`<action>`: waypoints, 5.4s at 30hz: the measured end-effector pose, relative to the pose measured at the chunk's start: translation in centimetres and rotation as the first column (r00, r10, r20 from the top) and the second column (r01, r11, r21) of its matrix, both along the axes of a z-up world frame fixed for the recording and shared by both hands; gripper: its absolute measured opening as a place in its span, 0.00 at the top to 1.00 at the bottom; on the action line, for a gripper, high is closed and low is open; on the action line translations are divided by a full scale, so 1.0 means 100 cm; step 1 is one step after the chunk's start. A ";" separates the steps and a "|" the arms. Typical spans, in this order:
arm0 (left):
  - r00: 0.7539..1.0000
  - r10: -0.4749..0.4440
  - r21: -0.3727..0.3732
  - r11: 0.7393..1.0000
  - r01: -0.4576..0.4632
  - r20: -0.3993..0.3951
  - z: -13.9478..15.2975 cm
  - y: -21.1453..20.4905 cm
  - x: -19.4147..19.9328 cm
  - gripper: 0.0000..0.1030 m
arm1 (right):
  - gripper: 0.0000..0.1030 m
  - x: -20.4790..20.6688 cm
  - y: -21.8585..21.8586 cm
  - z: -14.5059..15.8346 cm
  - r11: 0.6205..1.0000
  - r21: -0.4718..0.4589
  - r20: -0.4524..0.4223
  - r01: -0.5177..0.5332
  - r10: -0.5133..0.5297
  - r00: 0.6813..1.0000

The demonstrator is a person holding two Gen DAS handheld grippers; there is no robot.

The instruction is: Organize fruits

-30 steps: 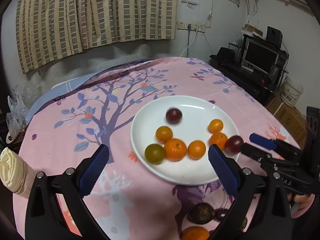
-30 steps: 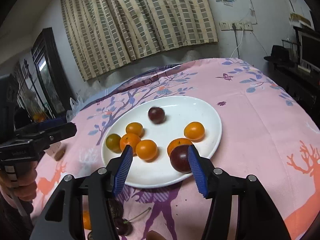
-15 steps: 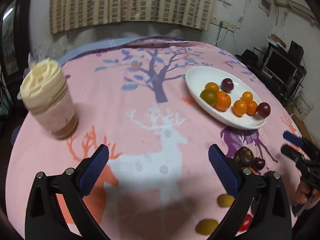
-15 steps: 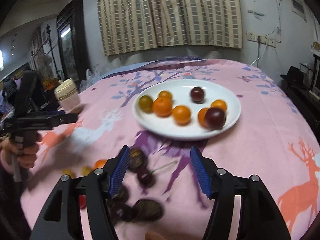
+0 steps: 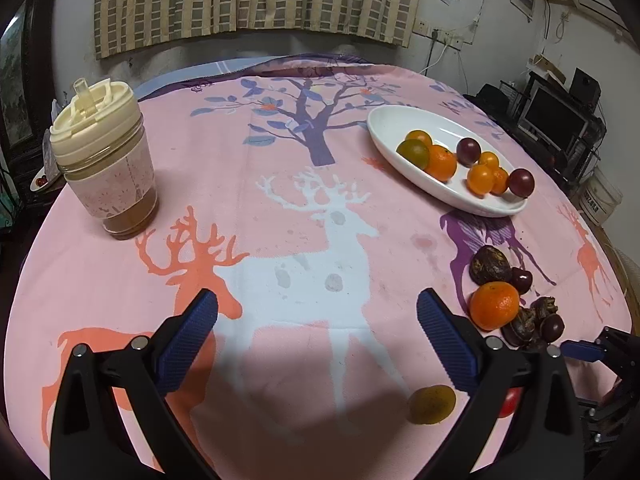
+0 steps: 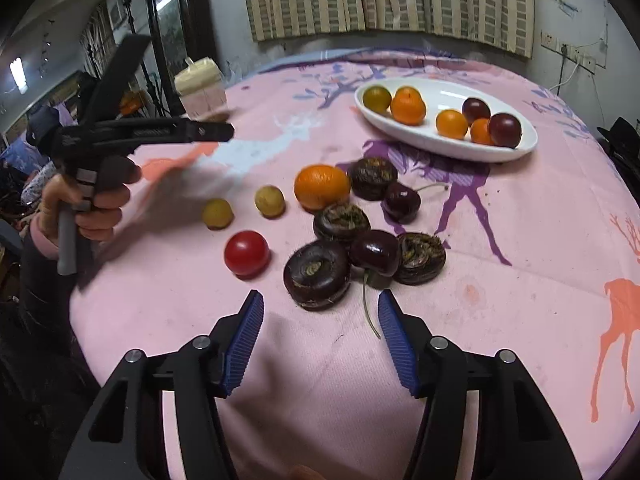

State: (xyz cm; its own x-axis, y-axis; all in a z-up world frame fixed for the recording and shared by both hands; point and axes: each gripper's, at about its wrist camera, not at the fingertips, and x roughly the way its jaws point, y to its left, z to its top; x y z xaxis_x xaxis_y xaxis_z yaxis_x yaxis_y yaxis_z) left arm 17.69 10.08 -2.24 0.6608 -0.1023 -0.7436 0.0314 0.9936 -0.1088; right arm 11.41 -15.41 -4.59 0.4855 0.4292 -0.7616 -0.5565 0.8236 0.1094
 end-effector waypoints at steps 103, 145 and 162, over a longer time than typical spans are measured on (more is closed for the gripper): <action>0.963 -0.252 0.084 0.966 0.244 0.101 0.050 -0.118 0.109 0.08 | 0.31 0.170 -0.093 0.044 0.886 0.342 0.051 0.313 -0.350 0.935; 0.840 -0.538 0.035 0.840 0.541 -0.074 -0.027 -0.120 -0.062 0.53 | 0.60 0.028 -0.050 -0.005 0.969 0.063 -0.016 0.238 -0.237 0.971; 0.891 -0.449 0.018 0.893 0.449 0.074 0.046 -0.130 0.013 0.73 | 0.60 0.083 -0.057 0.056 0.952 0.229 0.132 0.202 -0.236 0.963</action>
